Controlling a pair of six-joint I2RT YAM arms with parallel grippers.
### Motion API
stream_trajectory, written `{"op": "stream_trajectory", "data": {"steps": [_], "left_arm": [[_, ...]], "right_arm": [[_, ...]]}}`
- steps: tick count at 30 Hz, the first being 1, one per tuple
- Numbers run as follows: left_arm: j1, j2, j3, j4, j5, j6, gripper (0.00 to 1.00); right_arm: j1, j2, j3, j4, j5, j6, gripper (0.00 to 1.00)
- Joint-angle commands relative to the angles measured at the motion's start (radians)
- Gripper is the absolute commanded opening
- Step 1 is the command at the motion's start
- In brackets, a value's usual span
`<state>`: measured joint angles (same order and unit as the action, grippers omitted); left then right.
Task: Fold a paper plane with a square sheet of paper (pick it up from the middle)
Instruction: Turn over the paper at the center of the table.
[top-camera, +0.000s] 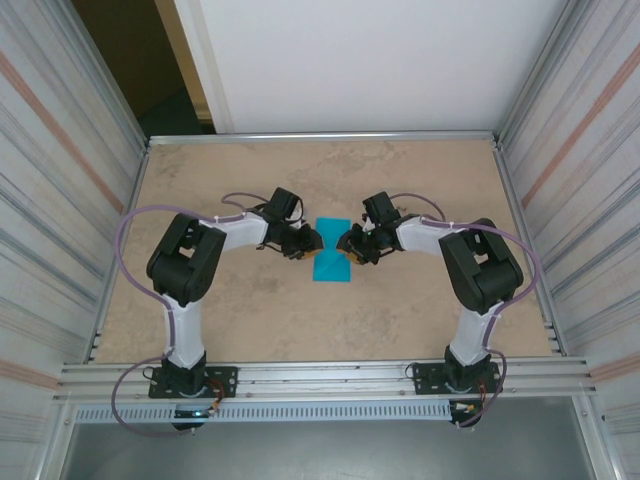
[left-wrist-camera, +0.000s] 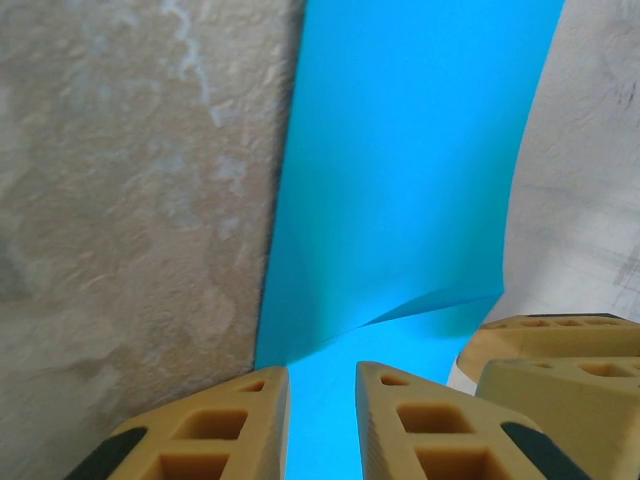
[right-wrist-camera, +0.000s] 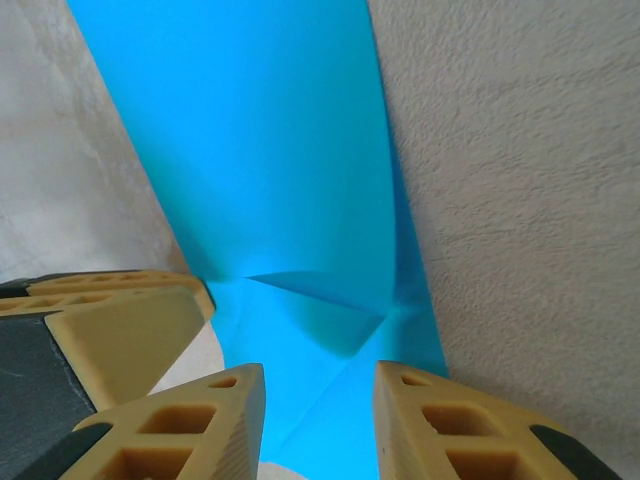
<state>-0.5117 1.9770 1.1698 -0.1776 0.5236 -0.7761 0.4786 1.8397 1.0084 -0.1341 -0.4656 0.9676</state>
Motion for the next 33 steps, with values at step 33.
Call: {"op": "stream_trajectory", "data": {"steps": [33], "left_arm": [[0.053, -0.103, -0.053, 0.017, 0.031, -0.039, 0.39]], "right_arm": [[0.026, 0.011, -0.039, 0.16, -0.041, 0.048, 0.06]]}}
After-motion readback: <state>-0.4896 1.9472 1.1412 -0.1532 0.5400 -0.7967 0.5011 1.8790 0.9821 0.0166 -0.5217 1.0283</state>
